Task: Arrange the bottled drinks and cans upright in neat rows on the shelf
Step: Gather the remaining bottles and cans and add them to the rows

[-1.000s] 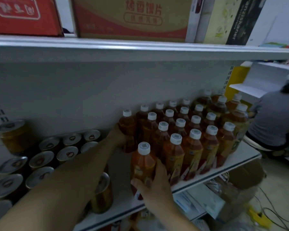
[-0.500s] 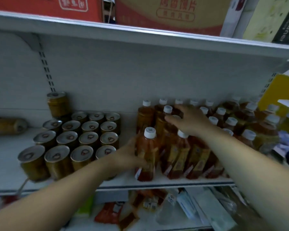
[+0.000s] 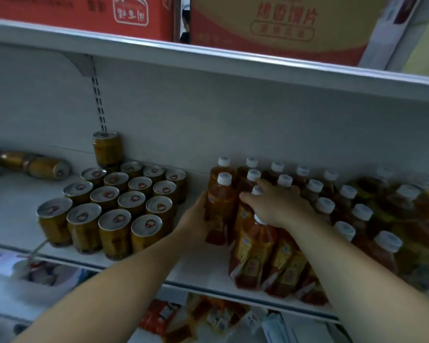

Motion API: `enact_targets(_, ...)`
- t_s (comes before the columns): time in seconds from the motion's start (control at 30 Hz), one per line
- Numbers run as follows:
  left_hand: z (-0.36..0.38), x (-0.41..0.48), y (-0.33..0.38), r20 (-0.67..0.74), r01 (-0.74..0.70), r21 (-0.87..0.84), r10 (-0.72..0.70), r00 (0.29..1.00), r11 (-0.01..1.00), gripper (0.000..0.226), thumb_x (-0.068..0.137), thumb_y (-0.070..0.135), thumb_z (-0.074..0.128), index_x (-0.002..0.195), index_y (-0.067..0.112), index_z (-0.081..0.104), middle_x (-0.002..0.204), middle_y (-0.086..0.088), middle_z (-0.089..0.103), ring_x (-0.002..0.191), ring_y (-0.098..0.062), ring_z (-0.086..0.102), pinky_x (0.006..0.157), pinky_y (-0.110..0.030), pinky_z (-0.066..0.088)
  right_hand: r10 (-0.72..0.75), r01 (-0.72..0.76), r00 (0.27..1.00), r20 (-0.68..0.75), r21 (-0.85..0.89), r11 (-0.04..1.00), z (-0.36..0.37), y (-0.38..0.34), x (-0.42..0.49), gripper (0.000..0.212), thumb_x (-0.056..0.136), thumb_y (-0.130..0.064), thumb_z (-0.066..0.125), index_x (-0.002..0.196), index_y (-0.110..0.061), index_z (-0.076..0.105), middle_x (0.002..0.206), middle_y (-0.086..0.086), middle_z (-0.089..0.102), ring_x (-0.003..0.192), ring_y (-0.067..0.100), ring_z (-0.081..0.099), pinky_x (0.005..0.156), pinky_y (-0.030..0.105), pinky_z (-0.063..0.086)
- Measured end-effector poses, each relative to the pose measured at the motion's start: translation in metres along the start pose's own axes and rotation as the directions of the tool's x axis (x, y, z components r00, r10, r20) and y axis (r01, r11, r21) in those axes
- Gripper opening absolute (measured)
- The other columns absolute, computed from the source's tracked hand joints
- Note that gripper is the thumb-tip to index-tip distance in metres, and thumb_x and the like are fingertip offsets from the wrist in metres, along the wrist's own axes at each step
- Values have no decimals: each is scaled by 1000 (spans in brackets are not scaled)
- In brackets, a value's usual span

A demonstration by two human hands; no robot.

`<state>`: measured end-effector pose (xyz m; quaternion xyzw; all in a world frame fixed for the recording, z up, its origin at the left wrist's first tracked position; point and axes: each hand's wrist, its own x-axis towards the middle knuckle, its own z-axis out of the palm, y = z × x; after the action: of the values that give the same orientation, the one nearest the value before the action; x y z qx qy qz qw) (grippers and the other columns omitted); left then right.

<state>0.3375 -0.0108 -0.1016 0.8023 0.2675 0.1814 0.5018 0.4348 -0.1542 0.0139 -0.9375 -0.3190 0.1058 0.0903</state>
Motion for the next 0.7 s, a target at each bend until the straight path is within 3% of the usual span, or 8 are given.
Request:
enact_targets(0.1, 3, 22, -3, -5, 7, 50, -7, 1000, 999, 72, 85, 21, 66, 143, 40, 25, 125, 7, 59, 118, -17, 55, 98, -34, 46, -9, 9, 1000, -9, -11, 1000, 5, 4, 10, 72, 85, -73, 31, 148, -39, 22, 152, 7, 31, 136, 39, 22, 99, 51, 30)
enact_targets(0.2, 8, 31, 0, -47, 36, 49, -33, 998, 998, 63, 89, 25, 60, 136, 48, 26, 118, 10, 60, 115, -19, 56, 87, -29, 50, -25, 25, 1000, 0, -42, 999, 10, 7, 17, 72, 82, -73, 29, 146, -41, 24, 152, 5, 30, 134, 42, 21, 98, 52, 31)
enact_targets(0.3, 9, 37, 3, -40, 28, 124, -23, 999, 992, 79, 81, 36, 67, 143, 40, 17, 127, 1, 57, 115, -25, 57, 93, -36, 46, -44, 45, 999, 11, -77, 996, 10, 8, 19, 80, 68, -75, 18, 139, -42, 31, 148, 3, 33, 129, 44, 25, 94, 53, 31)
enact_targets(0.37, 0, 37, 8, 26, 39, 148, -43, 999, 988, 88, 80, 40, 69, 147, 33, 12, 130, 0, 53, 115, -23, 54, 89, -33, 43, -65, 68, 997, 31, -102, 992, 9, 7, 17, 86, 62, -76, 12, 138, -42, 33, 151, 1, 30, 129, 46, 23, 97, 54, 31)
enact_targets(0.43, -14, 34, 19, 126, 37, 175, -60, 990, 984, 91, 79, 41, 70, 148, 24, 13, 127, 6, 45, 113, -17, 49, 88, -30, 39, 0, 2, 999, 51, -51, 999, 4, 3, 13, 78, 74, -76, 23, 143, -41, 28, 154, 3, 27, 135, 44, 20, 104, 53, 29)
enact_targets(0.5, -37, 31, 28, 169, 12, 225, -51, 984, 974, 83, 79, 38, 68, 145, 15, 23, 135, 1, 43, 122, -20, 46, 98, -32, 39, 47, -45, 998, 50, -30, 999, -4, -3, 10, 83, 75, -79, 33, 147, -38, 27, 153, 4, 32, 136, 40, 26, 106, 51, 30)
enact_targets(0.6, -87, 15, 35, 160, -103, 346, 49, 986, 933, 59, 87, 33, 64, 138, 16, 40, 135, -2, 49, 123, -21, 49, 98, -31, 41, -31, 31, 999, -9, -56, 998, -15, -27, 9, 85, 78, -78, 41, 146, -26, 34, 148, 4, 42, 129, 30, 44, 104, 43, 37)
enact_targets(0.7, -142, -10, 31, 180, -130, 382, 64, 982, 915, 49, 88, 30, 63, 131, 13, 46, 124, 2, 53, 111, -11, 50, 96, -28, 41, -159, 156, 983, -93, -46, 987, -16, -76, 12, 76, 86, -68, 46, 146, -22, 35, 148, 6, 42, 128, 27, 46, 102, 38, 40)
